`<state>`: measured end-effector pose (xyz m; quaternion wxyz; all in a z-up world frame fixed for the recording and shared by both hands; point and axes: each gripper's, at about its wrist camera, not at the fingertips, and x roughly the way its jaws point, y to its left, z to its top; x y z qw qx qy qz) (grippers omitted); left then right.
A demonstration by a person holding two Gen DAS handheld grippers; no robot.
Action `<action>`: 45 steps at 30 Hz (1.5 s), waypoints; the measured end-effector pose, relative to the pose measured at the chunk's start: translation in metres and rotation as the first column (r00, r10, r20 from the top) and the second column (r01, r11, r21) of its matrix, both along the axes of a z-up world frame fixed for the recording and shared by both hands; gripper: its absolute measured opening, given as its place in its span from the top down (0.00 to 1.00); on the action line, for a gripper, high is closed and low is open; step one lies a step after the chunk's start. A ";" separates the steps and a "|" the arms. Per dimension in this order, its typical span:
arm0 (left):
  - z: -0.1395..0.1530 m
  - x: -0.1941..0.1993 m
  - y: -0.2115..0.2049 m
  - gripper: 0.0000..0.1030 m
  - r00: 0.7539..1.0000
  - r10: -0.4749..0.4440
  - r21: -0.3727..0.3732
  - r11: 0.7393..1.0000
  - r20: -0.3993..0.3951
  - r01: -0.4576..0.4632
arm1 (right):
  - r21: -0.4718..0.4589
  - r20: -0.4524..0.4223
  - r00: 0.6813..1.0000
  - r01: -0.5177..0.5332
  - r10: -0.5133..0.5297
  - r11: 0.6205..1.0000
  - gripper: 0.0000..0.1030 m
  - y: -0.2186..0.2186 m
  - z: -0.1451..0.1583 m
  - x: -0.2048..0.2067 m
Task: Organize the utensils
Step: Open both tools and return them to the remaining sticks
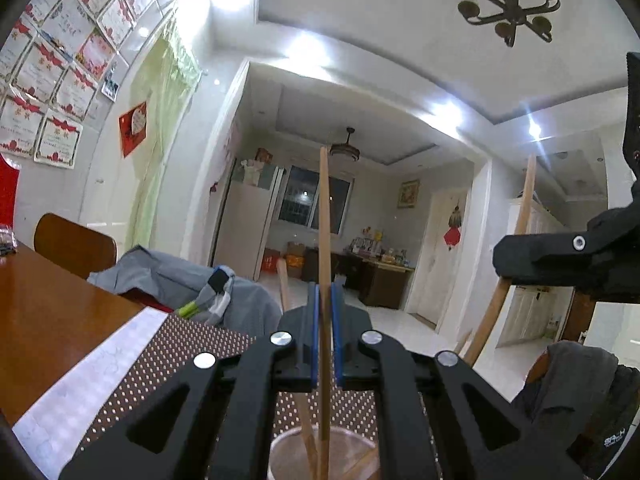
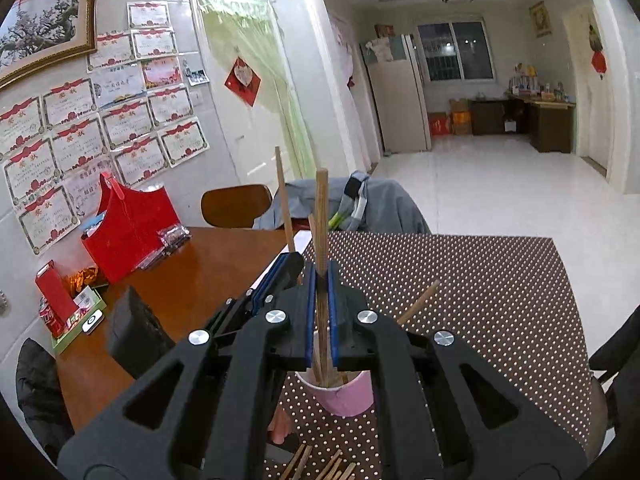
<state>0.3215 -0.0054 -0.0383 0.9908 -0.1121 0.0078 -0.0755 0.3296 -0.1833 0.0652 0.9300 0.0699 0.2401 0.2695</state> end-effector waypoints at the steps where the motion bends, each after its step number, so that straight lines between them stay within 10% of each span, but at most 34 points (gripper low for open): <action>1: -0.002 -0.001 -0.001 0.94 1.000 0.000 0.002 1.000 -0.007 0.000 | -0.002 -0.006 1.000 -0.001 0.001 1.000 0.94 0.001 -0.002 0.001; 4: -0.005 -0.004 -0.001 0.90 0.999 -0.016 0.006 1.000 -0.036 0.017 | -0.005 -0.023 1.000 0.001 -0.001 1.000 0.94 0.002 -0.009 0.002; 7: -0.005 -0.009 0.000 0.64 0.998 -0.026 0.000 1.000 -0.059 0.026 | -0.007 -0.046 0.999 0.002 -0.003 1.000 0.94 0.004 -0.015 0.004; 20: 0.015 -0.050 0.007 0.53 0.995 -0.052 0.013 0.998 -0.084 0.053 | -0.031 -0.104 0.993 0.060 -0.063 0.998 0.90 0.005 -0.031 -0.003; 28: 0.034 -0.083 0.010 0.51 0.995 -0.054 0.016 0.998 -0.081 0.056 | -0.017 -0.093 0.990 0.105 -0.106 0.994 0.56 -0.004 -0.024 -0.030; 35: 0.043 -0.116 0.009 0.50 0.988 -0.067 0.061 0.995 -0.142 0.076 | -0.019 -0.093 0.988 0.123 -0.124 0.992 0.53 -0.015 -0.026 -0.064; 45: 0.006 -0.136 0.003 0.50 0.864 -0.120 0.088 0.979 -0.489 0.186 | -0.093 -0.215 0.969 0.101 -0.119 0.991 0.53 -0.025 -0.082 -0.103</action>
